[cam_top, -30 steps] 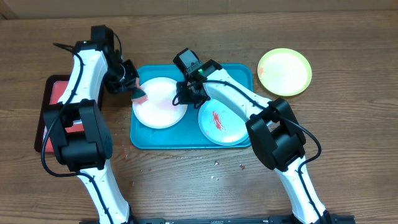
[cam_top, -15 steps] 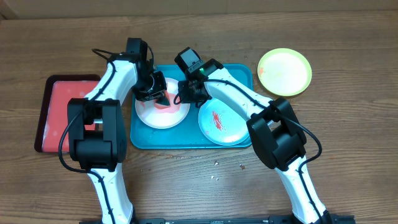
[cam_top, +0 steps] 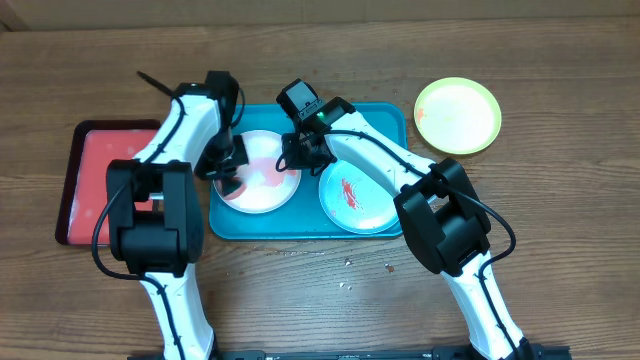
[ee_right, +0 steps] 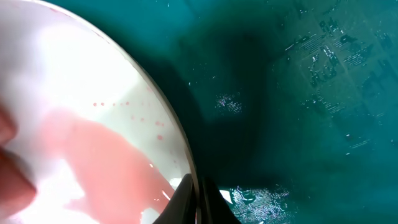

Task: Clean dirty plates on tray and stack at the side
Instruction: 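Scrub the white plate with the sponge while the right gripper holds it, then return the sponge to the red tray and lift the white plate right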

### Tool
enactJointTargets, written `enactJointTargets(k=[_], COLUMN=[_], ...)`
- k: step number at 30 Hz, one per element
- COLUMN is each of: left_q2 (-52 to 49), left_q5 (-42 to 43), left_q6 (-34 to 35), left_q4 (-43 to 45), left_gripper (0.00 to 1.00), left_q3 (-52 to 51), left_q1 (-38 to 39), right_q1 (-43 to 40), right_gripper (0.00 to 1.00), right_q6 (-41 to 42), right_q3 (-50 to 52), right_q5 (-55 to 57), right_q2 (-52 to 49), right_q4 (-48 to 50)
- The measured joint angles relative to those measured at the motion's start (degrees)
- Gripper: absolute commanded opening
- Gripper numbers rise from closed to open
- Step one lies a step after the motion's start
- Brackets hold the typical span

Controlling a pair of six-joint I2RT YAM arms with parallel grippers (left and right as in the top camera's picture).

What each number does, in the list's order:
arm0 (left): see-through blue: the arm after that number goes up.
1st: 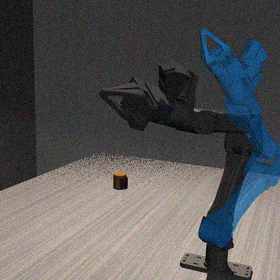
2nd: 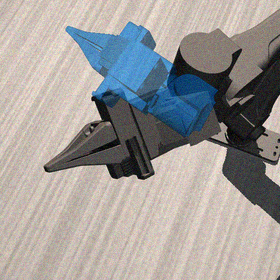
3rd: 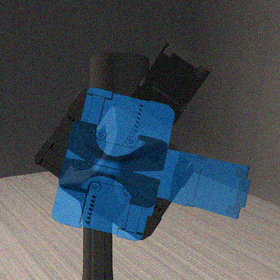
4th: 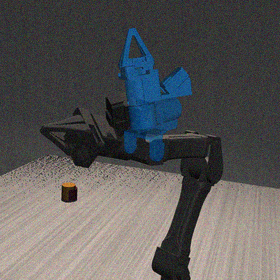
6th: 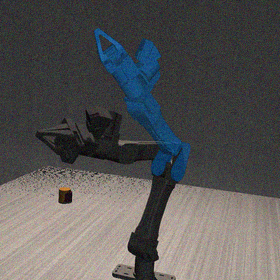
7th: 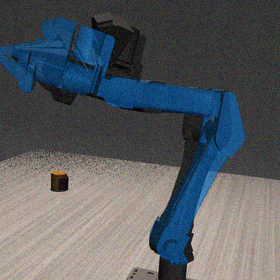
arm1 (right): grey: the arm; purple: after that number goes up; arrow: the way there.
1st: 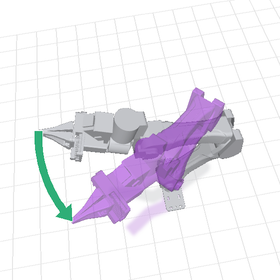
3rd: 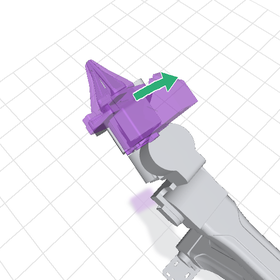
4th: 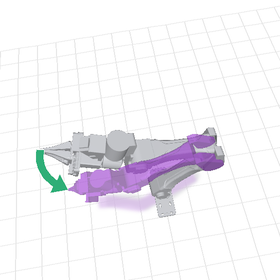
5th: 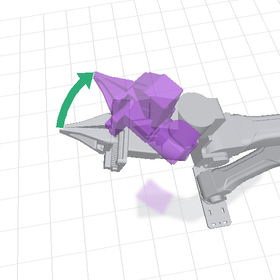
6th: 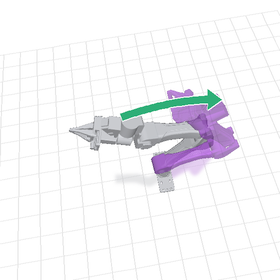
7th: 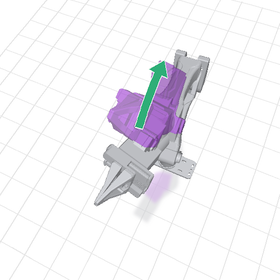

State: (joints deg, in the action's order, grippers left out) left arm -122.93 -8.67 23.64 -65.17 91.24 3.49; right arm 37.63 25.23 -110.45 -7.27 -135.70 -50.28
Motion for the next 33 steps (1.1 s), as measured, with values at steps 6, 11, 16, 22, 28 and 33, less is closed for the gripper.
enactJointTargets(k=[6,11,16,22,28,33], left_q2=[-0.9,3.1,10.4,12.6,12.5,12.5], left_q5=[-4.4,-6.0,-3.4,-1.8,0.6,3.2], left_q6=[3.1,5.5,6.3,5.8,5.8,5.8], left_q4=[-6.9,-7.5,-7.4,-7.3,-5.6,-5.5], left_gripper=[0.04,0.04,0.04,0.04,0.04,0.04], left_q3=[9.6,16.3,17.2,17.0,14.2,14.1], left_q1=[-2.0,-6.6,-13.9,-24.1,-30.3,-32.9], right_q1=[0.3,0.0,0.5,6.4,15.3,19.2], right_gripper=[0.04,0.04,0.04,0.04,0.04,0.04], right_q6=[-1.0,-5.5,-13.2,-23.2,-42.0,-59.2], right_q3=[0.0,-1.8,-7.5,-9.9,-10.6,-10.6], right_q5=[0.0,0.3,4.0,28.4,53.2,62.8], right_q2=[0.0,0.0,0.7,6.0,8.2,8.2], right_q4=[1.8,0.7,-0.5,2.4,10.1,15.2])
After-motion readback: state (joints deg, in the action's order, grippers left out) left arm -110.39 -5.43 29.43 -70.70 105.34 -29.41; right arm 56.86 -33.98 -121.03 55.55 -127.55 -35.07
